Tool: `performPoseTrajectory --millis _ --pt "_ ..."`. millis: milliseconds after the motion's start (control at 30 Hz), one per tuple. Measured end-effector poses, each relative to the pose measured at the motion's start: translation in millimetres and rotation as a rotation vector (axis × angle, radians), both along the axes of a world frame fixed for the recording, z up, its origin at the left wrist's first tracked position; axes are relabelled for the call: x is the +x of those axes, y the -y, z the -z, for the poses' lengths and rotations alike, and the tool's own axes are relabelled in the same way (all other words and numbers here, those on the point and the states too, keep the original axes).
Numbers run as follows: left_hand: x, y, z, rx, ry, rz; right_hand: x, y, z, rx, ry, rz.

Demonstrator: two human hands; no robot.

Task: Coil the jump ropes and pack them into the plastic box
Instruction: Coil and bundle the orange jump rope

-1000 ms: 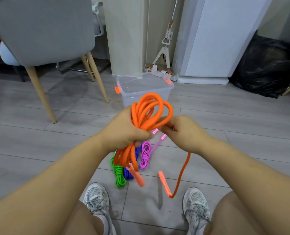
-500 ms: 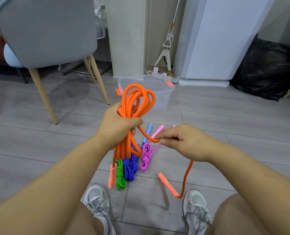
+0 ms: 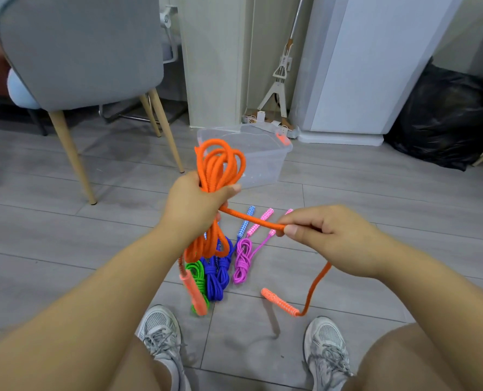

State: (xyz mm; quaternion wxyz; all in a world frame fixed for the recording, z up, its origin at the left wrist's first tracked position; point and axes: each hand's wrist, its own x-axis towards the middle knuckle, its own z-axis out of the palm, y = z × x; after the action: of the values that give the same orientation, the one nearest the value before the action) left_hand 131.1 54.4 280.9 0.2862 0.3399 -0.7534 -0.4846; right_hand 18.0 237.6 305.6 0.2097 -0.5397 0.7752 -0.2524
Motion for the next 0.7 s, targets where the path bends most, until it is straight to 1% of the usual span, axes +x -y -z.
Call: performPoseTrajectory --millis 100,200,267,367,433,500,567,633,700 --pt "-2.1 0.1 5.1 -0.214 0.236 0.091 0.8 0.7 -4.8 -0.113 0.045 -0.014" --pt "-3.0 1.0 12.2 -0.340 0.353 0.305 4.3 6.6 -7.7 -0.208 0.101 -0.048" --pt "-1.5 2.4 15.0 -0.407 0.351 0.408 6.1 12.6 -9.3 -0.241 0.098 -0.065" --pt "-1.5 6.5 16.5 -0.418 0.337 0.495 2.0 21.9 -11.4 -0.306 0.037 -0.039" --pt "-1.6 0.7 11.1 -0.416 0.380 0.576 -1.4 29.6 -12.3 -0.340 -0.031 -0.025" --pt "-1.7 -7.1 9.9 -0.383 0.423 0.614 -2.7 38.1 -11.6 -0.353 -0.098 -0.018" --pt "-1.1 -14.5 10.8 -0.433 0.456 0.647 -3.4 46.7 -10.2 -0.347 -0.147 -0.011" --pt "-1.3 -19.2 15.0 -0.513 0.487 0.669 -6.3 52.8 -9.7 -0.328 -0.131 0.013" --pt "-0.6 -21.8 16.7 -0.547 0.482 0.656 -12.3 55.7 -8.2 -0.316 -0.069 0.071"
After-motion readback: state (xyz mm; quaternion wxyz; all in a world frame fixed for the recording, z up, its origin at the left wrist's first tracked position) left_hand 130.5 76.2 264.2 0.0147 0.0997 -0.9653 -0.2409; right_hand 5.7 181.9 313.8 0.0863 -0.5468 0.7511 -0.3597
